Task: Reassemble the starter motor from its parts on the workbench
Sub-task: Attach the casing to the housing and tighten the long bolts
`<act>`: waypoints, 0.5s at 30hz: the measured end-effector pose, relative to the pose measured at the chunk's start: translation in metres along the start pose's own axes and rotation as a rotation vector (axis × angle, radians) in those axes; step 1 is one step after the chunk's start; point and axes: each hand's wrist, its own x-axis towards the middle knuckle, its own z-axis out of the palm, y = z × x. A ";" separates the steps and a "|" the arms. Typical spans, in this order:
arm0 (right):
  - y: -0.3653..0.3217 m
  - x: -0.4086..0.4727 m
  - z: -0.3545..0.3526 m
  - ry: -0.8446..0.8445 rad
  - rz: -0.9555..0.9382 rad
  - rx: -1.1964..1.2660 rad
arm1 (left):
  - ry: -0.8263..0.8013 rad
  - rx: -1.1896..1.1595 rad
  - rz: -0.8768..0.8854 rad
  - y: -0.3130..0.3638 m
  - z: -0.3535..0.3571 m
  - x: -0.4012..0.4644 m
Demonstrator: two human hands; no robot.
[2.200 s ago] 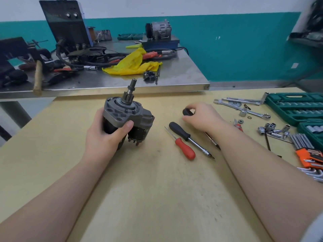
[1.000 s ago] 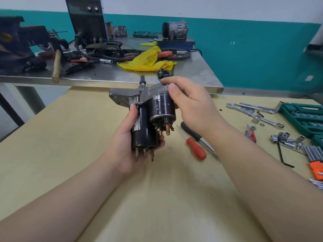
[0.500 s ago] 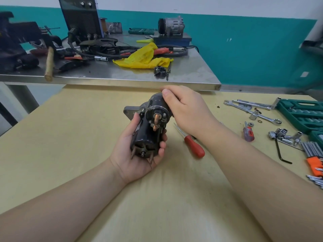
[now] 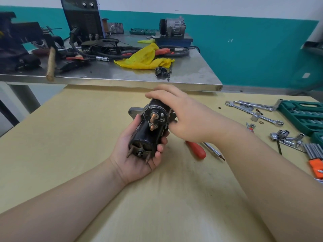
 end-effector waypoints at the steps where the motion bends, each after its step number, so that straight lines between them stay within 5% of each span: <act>1: 0.000 -0.001 0.000 -0.009 0.002 0.009 | -0.004 0.004 0.000 0.000 0.000 0.000; 15: 0.005 0.003 0.005 0.045 0.003 -0.044 | 0.025 0.022 -0.005 0.000 0.001 0.002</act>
